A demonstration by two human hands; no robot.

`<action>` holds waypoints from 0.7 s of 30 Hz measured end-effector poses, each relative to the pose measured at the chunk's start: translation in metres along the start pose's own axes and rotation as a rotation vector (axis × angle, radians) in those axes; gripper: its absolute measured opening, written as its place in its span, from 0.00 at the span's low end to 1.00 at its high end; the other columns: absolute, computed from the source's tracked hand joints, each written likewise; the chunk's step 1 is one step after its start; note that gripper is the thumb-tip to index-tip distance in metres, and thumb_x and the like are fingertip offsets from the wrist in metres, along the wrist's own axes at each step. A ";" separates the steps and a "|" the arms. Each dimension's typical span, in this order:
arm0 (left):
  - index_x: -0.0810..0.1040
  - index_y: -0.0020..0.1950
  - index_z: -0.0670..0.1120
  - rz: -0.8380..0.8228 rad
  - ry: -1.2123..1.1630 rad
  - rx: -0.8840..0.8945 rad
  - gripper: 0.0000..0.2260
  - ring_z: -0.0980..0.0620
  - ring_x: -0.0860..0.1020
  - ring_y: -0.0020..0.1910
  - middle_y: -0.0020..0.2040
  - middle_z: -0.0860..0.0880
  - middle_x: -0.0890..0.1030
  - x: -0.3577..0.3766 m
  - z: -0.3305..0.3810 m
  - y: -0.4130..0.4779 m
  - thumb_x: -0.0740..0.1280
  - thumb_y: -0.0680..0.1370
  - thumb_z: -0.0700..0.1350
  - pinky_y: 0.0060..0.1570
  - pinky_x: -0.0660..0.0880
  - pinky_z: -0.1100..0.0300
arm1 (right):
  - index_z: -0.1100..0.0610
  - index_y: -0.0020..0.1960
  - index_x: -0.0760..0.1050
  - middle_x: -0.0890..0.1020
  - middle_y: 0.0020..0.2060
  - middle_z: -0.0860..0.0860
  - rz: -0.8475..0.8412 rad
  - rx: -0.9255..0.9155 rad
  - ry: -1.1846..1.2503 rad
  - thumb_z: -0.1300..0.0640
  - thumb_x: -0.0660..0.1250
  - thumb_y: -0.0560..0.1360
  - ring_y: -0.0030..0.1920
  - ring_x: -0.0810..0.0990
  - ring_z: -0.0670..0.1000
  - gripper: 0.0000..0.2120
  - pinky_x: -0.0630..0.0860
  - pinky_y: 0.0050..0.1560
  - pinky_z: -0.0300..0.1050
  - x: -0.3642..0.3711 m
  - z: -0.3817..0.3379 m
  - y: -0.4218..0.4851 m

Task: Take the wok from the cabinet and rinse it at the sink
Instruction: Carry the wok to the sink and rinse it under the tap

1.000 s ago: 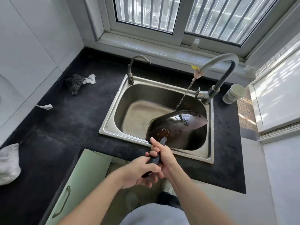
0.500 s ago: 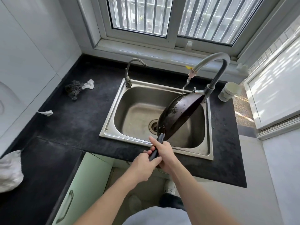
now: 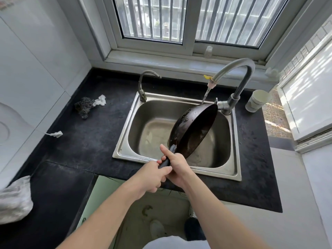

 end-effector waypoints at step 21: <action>0.72 0.45 0.42 -0.144 -0.348 -0.107 0.09 0.59 0.61 0.22 0.29 0.51 0.69 0.010 -0.037 0.007 0.63 0.82 0.46 0.18 0.54 0.69 | 0.59 0.39 0.71 0.77 0.28 0.53 0.123 0.077 -0.034 0.55 0.77 0.73 0.31 0.82 0.53 0.15 0.81 0.33 0.45 -0.006 0.028 0.011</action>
Point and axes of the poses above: each hand's wrist, its own y-axis towards the middle knuckle, its own x-axis out of the palm, z = x × y, the point moved 8 cm from there along y, towards the middle knuckle
